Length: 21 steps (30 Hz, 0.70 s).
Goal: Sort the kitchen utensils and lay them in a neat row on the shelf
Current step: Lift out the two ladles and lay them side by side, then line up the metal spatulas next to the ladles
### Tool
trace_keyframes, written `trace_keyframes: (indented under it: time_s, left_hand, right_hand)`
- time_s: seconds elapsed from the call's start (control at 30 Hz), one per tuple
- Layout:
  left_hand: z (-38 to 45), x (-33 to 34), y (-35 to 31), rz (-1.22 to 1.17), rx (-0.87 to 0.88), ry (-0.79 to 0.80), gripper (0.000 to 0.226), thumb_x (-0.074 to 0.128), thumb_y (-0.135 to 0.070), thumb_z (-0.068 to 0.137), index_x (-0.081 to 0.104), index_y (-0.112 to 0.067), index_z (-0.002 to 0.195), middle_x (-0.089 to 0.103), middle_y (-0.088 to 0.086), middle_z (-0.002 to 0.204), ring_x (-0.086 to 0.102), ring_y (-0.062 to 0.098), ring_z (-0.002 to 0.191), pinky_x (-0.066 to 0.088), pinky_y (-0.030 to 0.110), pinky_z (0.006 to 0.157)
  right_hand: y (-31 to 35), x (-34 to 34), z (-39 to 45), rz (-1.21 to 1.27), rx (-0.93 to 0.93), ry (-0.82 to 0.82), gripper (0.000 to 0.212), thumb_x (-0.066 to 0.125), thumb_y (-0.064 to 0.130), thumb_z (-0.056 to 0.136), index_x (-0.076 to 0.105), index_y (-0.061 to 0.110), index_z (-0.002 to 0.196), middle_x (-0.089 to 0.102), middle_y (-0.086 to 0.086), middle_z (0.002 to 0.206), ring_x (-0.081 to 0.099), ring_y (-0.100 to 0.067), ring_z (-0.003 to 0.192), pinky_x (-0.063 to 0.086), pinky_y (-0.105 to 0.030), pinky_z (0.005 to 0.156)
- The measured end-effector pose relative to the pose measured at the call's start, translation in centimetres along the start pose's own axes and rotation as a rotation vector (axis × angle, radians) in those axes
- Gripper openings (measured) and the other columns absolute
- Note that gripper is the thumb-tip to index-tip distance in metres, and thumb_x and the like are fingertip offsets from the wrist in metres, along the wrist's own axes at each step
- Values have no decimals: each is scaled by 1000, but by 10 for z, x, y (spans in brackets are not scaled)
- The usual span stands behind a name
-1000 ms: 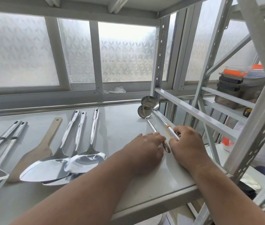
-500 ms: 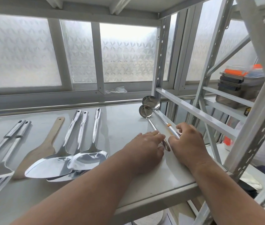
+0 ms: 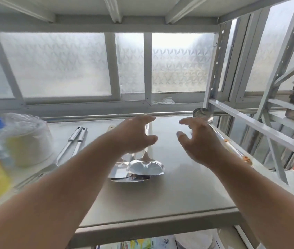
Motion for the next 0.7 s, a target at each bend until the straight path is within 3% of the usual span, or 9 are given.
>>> trace_keyframes:
  time_s: [0.17,0.3,0.43,0.5,0.6,0.7]
  left_hand:
    - [-15,1,58,19,-139,37,76,71,-47,96,40,-31,163,49,-1,164,45,23,149,36,33,120]
    - [-14,17,82,56,-231,106,79,70,-52,94,42,-22,162,53,5,160,47,28,146,41,40,118]
    - [-9,20,80,-15,-241,96,75,79,-42,91,51,-11,153,61,9,145,63,27,127,53,35,100]
    - [-8,17,76,-114,-290,97,69,85,-34,87,55,-6,143,65,11,128,71,26,108,58,34,88]
    - [-3,21,70,-251,-355,132,47,92,-35,79,65,-8,106,69,7,95,65,21,78,55,33,66]
    - [0,28,67,-437,-404,139,43,97,-33,72,61,-10,79,59,2,65,54,17,56,43,27,52]
  right_hand:
    - [34,61,27,-92,-98,353,45,61,14,95,59,24,139,59,-2,136,56,-23,125,40,-29,107]
    - [49,98,37,-288,-165,592,68,52,-3,89,54,35,146,52,4,141,55,-20,129,48,-32,108]
    - [57,114,40,-269,-214,581,63,52,-10,86,66,25,136,58,6,137,58,-16,126,47,-29,108]
    - [58,117,37,-247,-232,558,61,51,-9,86,67,25,135,60,5,136,57,-17,125,45,-30,109]
    - [58,117,32,-150,-227,535,55,56,2,89,66,28,136,62,3,134,58,-20,121,45,-33,107]
    - [62,116,27,-93,-257,514,46,69,17,91,66,28,136,66,2,126,62,-18,111,49,-32,102]
Point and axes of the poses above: each hand's wrist, its own z-axis towards the middle knuckle, its own x-axis out of the palm, y = z × x, the point moved 4 cm from there along z, towards the middle knuckle
